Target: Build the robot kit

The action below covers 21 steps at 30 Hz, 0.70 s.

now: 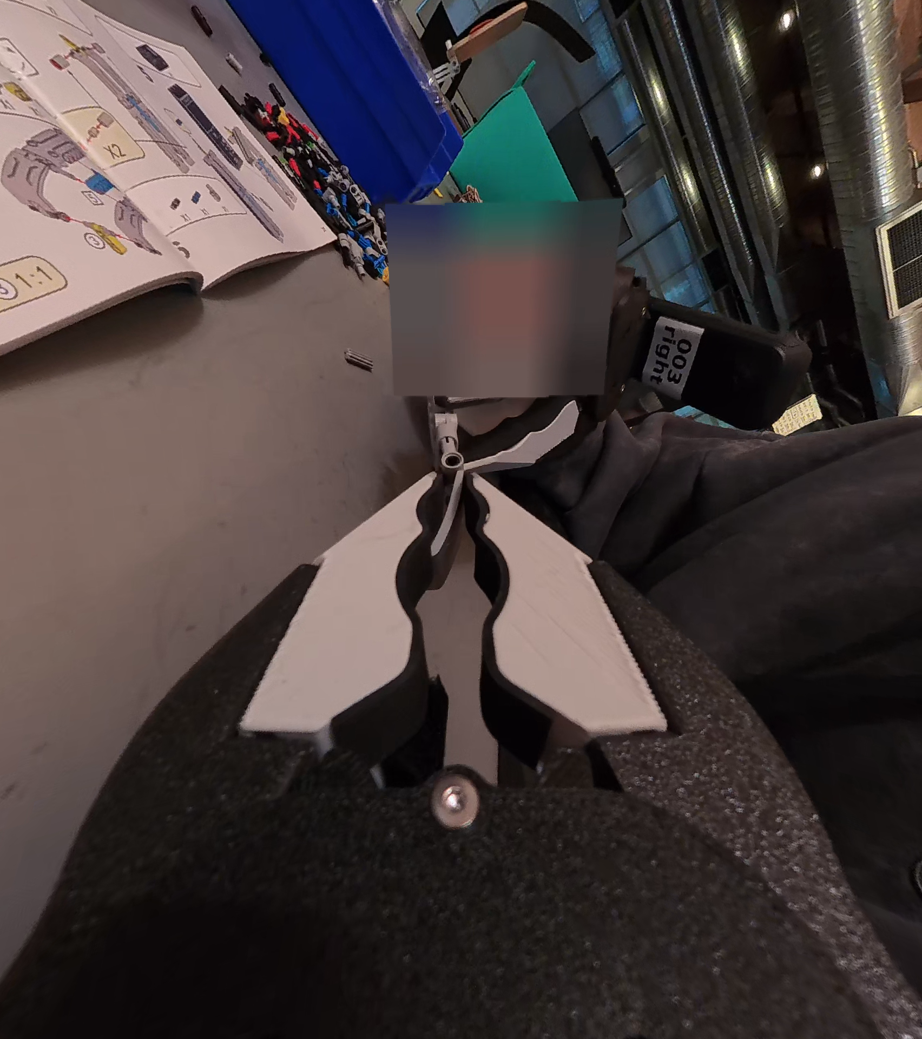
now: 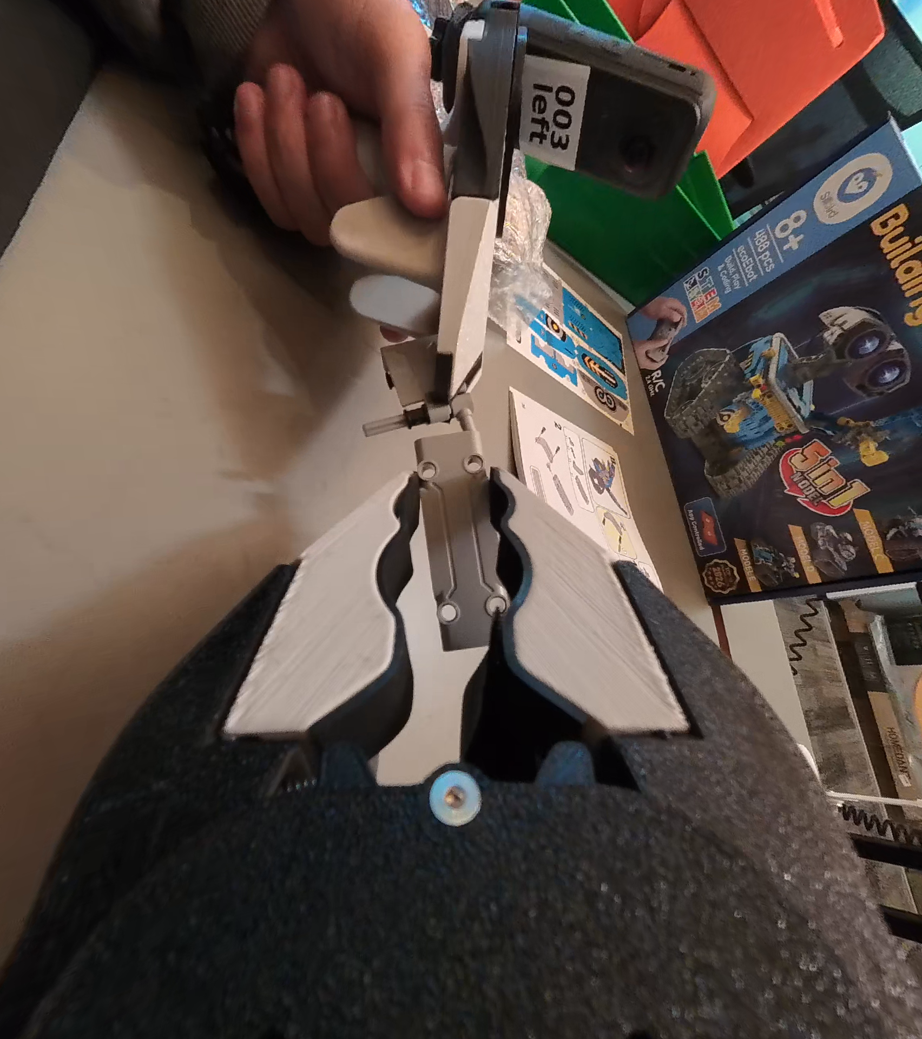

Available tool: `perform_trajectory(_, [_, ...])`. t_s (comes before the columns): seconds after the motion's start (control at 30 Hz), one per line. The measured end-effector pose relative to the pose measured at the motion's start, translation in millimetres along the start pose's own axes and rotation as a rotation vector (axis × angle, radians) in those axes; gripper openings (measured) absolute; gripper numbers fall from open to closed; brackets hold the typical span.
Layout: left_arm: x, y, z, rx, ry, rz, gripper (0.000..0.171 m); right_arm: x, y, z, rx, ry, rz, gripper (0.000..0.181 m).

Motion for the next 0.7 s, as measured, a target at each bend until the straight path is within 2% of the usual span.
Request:
perform_trajectory(0.27, [-1.7, 0.3, -1.0, -0.001, 0.020, 0.006, 0.005, 0.4, 3.2, 0.8, -0.015, 0.007, 0.062, 0.023])
perform_trajectory(0.43, [-6.2, -2.1, -3.8, -0.044, 0.081, 0.009, 0.005, 1.5, 8.2, 5.5, 0.044, -0.026, 0.089, 0.022])
perform_trajectory(0.7, [-9.9, -4.6, -3.5, -0.128, 0.125, 0.035, 0.004, 3.6, 11.7, 6.5, 0.106, -0.099, 0.032, 0.022])
Point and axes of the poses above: each gripper's, where its closed fingertips meet, z back along the fingers, x out of its top, y = z × x across the jaws, the point moved 8 cm from there along z, back along the fingers, and after that the axes turned 10 degrees about y, right-handed, at the moved point
